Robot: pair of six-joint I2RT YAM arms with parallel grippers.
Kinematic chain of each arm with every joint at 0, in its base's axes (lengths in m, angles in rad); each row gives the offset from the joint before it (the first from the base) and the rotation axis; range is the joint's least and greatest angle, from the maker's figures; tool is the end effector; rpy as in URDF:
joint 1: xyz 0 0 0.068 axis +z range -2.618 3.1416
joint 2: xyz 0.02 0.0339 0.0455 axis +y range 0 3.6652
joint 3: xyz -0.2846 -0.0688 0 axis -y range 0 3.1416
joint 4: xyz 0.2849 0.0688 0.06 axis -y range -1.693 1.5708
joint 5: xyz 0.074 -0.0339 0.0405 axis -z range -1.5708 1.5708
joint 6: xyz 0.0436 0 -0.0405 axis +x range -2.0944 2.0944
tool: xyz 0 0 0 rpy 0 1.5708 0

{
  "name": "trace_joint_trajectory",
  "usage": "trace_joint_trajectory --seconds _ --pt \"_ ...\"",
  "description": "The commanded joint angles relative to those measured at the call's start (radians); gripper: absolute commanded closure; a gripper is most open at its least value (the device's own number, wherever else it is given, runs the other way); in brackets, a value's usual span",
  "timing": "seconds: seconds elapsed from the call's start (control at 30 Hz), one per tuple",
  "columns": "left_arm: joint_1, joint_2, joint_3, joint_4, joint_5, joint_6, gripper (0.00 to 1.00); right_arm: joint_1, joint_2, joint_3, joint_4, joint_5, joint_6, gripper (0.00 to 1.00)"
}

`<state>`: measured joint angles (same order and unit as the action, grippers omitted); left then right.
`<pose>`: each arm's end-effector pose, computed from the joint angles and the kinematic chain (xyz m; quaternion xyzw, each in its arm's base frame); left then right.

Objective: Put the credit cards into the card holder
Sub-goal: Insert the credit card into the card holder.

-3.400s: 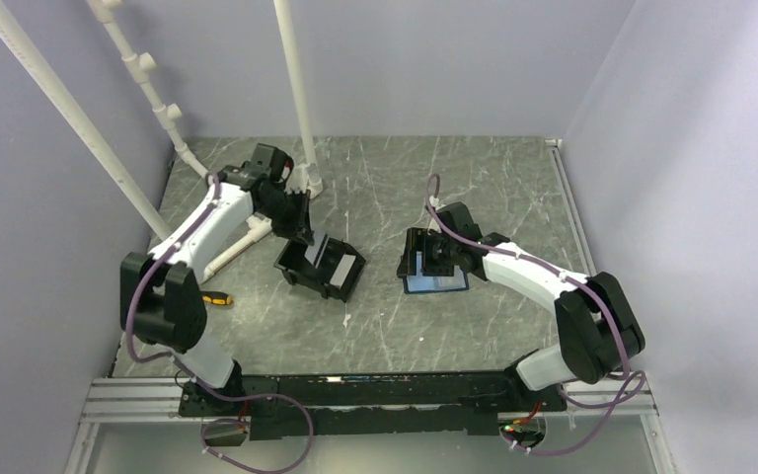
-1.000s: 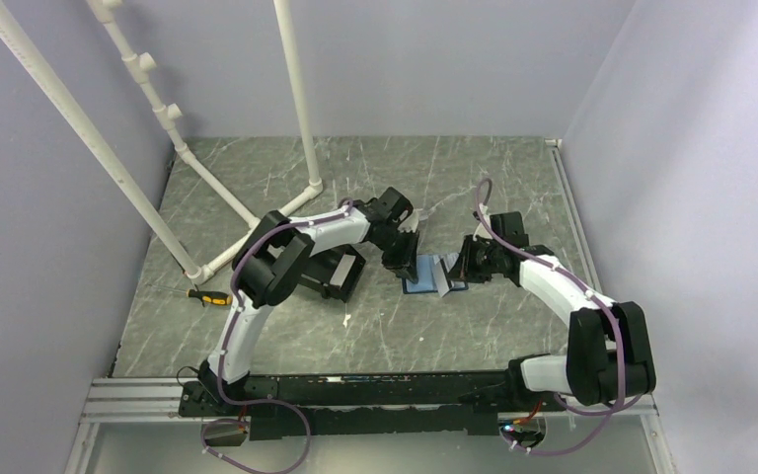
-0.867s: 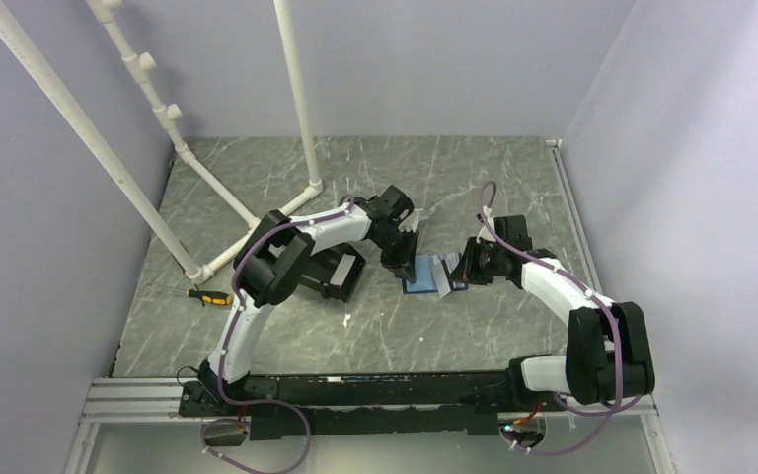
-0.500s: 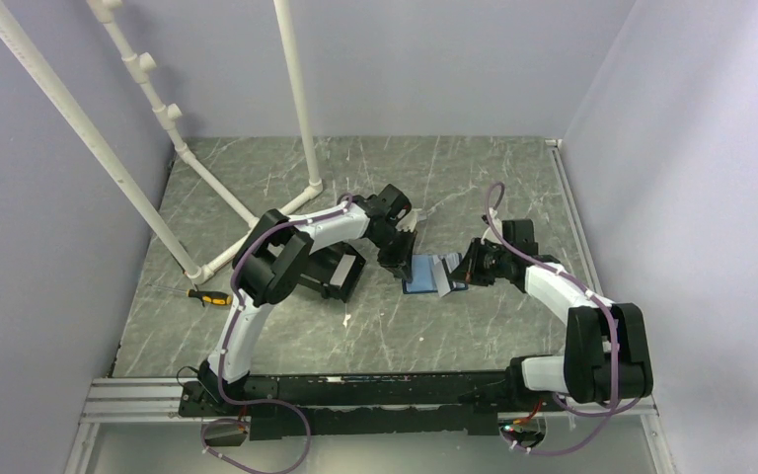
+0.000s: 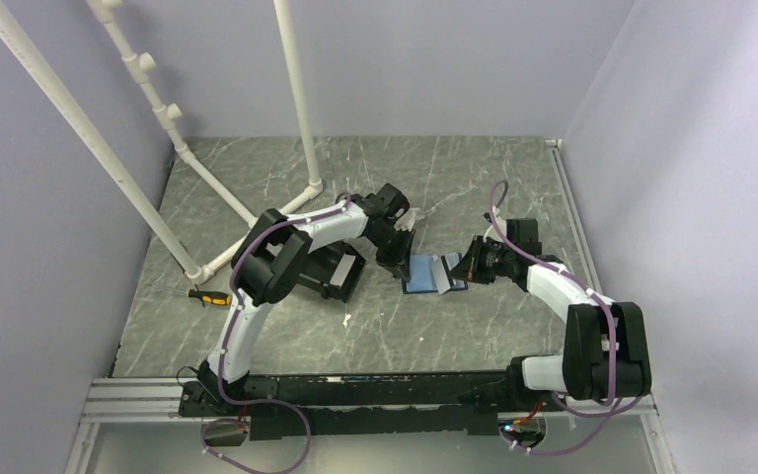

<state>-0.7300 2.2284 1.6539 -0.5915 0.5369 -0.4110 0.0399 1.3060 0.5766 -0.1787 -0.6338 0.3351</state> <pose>0.3649 -0.3565 0.1318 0.2027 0.9240 -0.3233 0.0228 0.2638 0.0364 0.1570 0.0319 0.9037 0.3471 0.2488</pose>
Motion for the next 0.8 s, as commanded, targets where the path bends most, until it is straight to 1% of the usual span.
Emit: trace_joint_trajectory --seconds 0.0,0.37,0.63,0.77 --pt "0.030 0.023 -0.004 -0.067 -0.137 0.067 0.98 -0.010 0.029 -0.007 0.070 -0.041 -0.019 1.00" --pt "0.033 0.027 -0.003 -0.067 -0.134 0.073 0.99 -0.025 0.096 -0.020 0.130 -0.099 -0.011 1.00" --pt "0.033 0.026 -0.003 -0.074 -0.152 0.078 0.99 -0.035 0.156 -0.026 0.231 -0.180 0.028 1.00" --pt "0.034 0.028 -0.002 -0.077 -0.159 0.084 0.99 -0.035 0.134 -0.041 0.253 -0.189 0.033 1.00"
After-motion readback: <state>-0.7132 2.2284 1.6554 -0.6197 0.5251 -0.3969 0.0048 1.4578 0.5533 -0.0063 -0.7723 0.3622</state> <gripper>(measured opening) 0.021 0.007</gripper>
